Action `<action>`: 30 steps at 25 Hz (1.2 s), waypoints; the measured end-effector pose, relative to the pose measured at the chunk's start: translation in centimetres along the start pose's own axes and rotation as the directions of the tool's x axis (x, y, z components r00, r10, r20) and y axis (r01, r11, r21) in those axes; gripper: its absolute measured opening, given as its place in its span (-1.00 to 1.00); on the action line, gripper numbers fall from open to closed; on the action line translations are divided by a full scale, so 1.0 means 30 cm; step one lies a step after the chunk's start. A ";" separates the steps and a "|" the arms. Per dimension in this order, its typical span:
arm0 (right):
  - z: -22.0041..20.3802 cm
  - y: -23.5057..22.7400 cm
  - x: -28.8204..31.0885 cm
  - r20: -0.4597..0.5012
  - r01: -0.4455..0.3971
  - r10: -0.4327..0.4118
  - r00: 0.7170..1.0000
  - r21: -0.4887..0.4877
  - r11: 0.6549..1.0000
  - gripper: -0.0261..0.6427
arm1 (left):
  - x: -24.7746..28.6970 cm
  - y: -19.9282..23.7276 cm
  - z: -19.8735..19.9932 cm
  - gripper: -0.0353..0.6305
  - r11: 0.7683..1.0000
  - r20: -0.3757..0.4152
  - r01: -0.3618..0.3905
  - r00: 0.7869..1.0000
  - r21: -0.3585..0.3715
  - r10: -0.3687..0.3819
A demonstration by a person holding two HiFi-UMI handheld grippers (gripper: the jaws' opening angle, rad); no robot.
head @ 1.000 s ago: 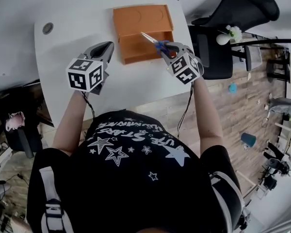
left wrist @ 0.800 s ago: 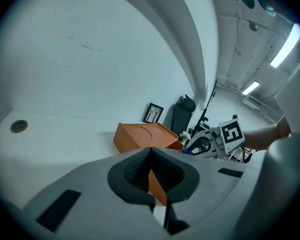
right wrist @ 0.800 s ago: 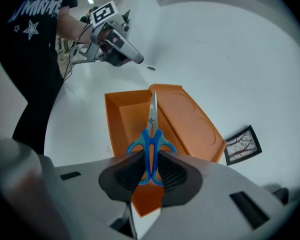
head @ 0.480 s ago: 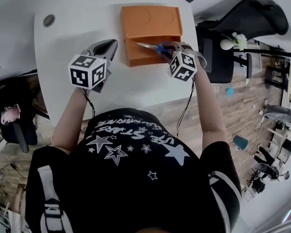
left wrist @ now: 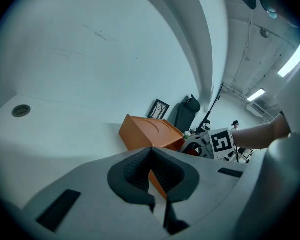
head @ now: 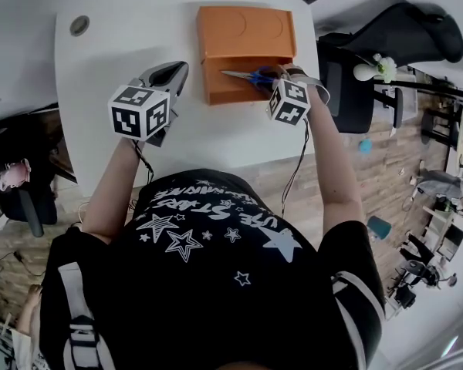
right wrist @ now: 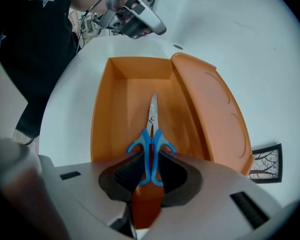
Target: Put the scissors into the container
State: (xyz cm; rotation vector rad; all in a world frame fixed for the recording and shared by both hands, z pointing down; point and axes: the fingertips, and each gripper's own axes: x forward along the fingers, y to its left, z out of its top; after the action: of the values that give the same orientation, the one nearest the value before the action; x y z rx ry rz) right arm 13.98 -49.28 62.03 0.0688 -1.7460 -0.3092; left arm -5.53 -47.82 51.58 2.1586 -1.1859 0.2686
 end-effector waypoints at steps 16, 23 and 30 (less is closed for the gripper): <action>-0.007 0.001 -0.049 -0.025 0.054 -0.052 0.998 0.088 0.995 -0.61 | -0.062 -0.074 -0.010 -0.84 1.000 0.009 0.005 1.000 0.025 -0.006; 0.019 0.038 -0.118 0.019 0.088 -0.092 0.996 0.160 0.983 -0.56 | -0.126 -0.136 -0.030 -0.84 0.999 0.022 0.009 1.000 0.048 -0.010; 0.002 0.030 -0.235 0.061 0.219 -0.241 0.969 0.249 0.943 -0.56 | -0.158 -0.210 -0.030 -0.84 0.997 0.034 0.006 0.999 0.074 -0.008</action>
State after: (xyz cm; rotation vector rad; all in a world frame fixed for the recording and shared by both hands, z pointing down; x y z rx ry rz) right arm 15.46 -46.88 55.50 0.4444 -1.8621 -0.2724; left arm -2.98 -41.67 47.27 2.2386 -1.2048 0.2771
